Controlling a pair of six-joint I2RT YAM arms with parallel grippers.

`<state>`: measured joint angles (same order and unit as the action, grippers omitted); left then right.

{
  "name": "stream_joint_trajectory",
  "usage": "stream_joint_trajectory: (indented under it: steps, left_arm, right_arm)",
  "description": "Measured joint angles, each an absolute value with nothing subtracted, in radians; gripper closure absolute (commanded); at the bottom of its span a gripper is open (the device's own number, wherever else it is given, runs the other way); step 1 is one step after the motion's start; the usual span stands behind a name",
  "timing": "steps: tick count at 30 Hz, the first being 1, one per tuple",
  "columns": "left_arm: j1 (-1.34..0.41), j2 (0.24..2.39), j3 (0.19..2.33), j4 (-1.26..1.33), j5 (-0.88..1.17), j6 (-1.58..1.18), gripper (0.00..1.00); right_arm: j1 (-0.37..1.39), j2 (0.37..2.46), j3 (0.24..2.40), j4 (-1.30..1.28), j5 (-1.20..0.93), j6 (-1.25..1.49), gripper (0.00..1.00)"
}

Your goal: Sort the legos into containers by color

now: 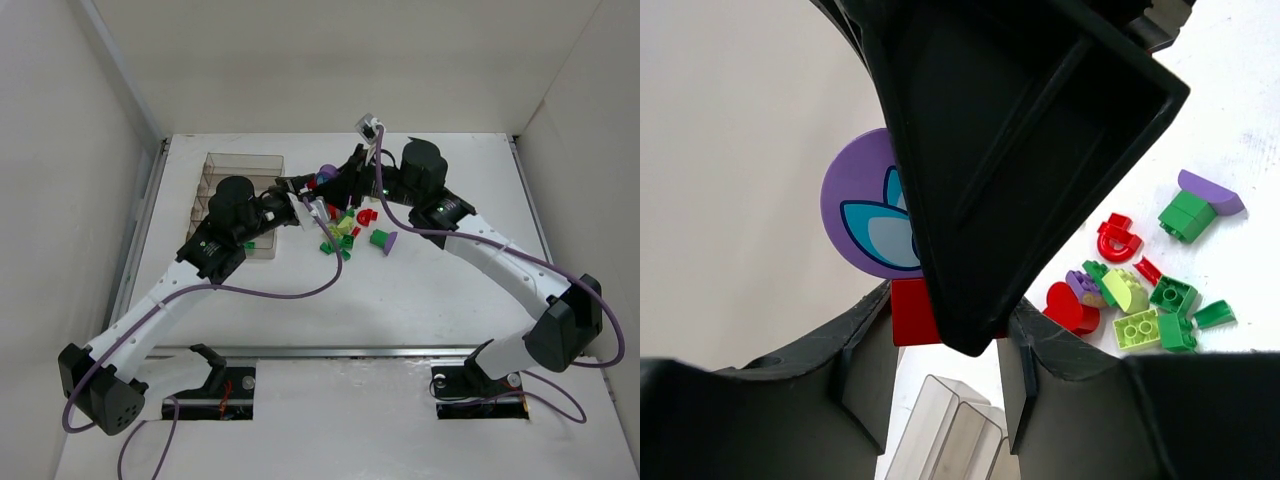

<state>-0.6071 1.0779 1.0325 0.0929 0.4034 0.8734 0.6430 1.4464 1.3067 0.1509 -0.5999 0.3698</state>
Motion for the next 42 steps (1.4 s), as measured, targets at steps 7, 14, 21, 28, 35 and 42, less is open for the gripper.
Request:
stream_joint_trajectory:
  steps: [7,14,21,28,35,42]
  left_arm:
    - [-0.607,1.078,1.032,0.088,0.409,0.868,1.0]
    - [-0.608,1.061,1.029,0.073,0.406,0.844,1.0]
    - [-0.607,1.024,1.008,0.055,0.386,0.803,1.0]
    - [-0.607,1.02,0.997,0.052,0.382,0.803,1.0]
    - [-0.594,1.017,0.978,0.05,0.397,0.803,1.0]
    - [-0.587,1.01,0.933,0.082,0.433,0.799,1.0]
  right_arm:
    - [0.643,1.447,1.307,0.151,-0.601,0.373,0.24]
    - [0.643,1.447,1.306,0.15,-0.582,0.38,0.22]
    - [0.658,1.441,1.297,0.159,-0.574,0.383,0.61]
    - [0.663,1.439,1.293,0.154,-0.564,0.4,1.0]
    - [0.669,1.43,1.272,0.142,-0.538,0.402,1.0]
    - [0.659,1.415,1.24,0.13,-0.551,0.417,1.0]
